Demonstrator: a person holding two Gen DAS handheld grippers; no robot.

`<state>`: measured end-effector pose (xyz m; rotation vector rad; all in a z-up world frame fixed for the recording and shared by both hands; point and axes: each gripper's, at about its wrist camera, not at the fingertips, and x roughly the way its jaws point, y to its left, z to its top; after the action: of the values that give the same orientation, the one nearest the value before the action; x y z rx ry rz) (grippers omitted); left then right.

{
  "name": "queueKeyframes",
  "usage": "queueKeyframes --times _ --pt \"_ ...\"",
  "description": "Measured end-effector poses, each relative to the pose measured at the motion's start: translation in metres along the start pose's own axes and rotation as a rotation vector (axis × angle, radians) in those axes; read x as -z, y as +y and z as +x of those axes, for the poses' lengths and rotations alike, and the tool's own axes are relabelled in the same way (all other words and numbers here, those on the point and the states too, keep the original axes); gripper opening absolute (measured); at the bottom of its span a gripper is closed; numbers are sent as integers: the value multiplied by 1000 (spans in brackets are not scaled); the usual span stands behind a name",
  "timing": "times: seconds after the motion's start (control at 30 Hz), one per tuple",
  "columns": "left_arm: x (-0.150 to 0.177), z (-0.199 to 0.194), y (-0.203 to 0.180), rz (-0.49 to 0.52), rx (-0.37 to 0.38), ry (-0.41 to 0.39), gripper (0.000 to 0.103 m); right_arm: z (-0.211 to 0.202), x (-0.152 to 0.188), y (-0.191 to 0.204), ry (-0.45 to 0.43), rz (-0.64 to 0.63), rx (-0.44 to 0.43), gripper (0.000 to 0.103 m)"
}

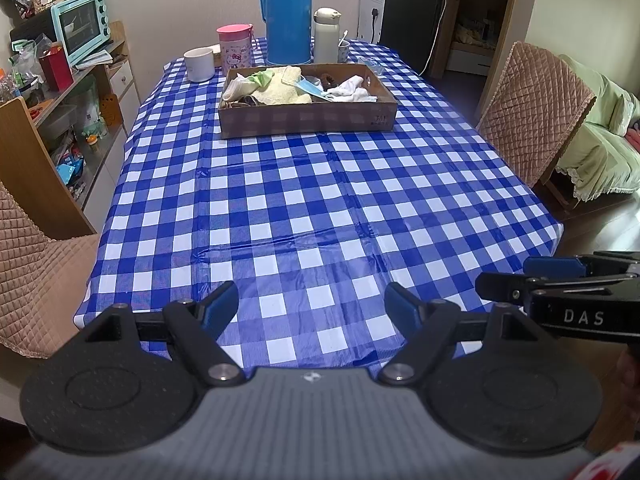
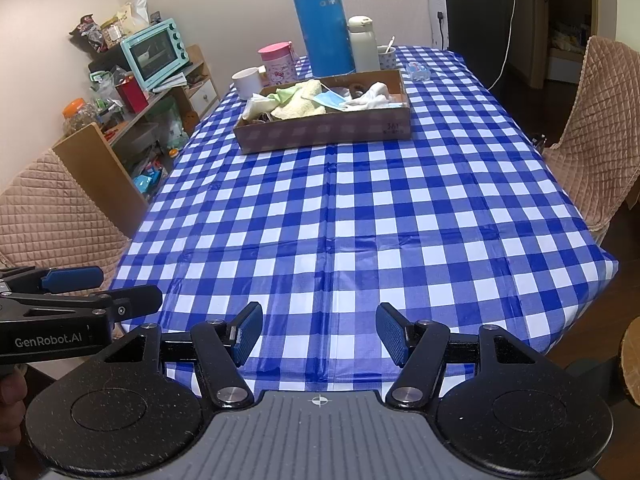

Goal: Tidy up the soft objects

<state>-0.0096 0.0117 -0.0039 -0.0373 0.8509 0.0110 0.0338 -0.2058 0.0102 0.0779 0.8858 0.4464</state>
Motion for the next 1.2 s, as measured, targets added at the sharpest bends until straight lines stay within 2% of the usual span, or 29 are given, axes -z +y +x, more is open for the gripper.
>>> queueKeyframes --times 1.2 --pt "-5 0 1 -2 0 -2 79 2 -2 2 2 -3 0 63"
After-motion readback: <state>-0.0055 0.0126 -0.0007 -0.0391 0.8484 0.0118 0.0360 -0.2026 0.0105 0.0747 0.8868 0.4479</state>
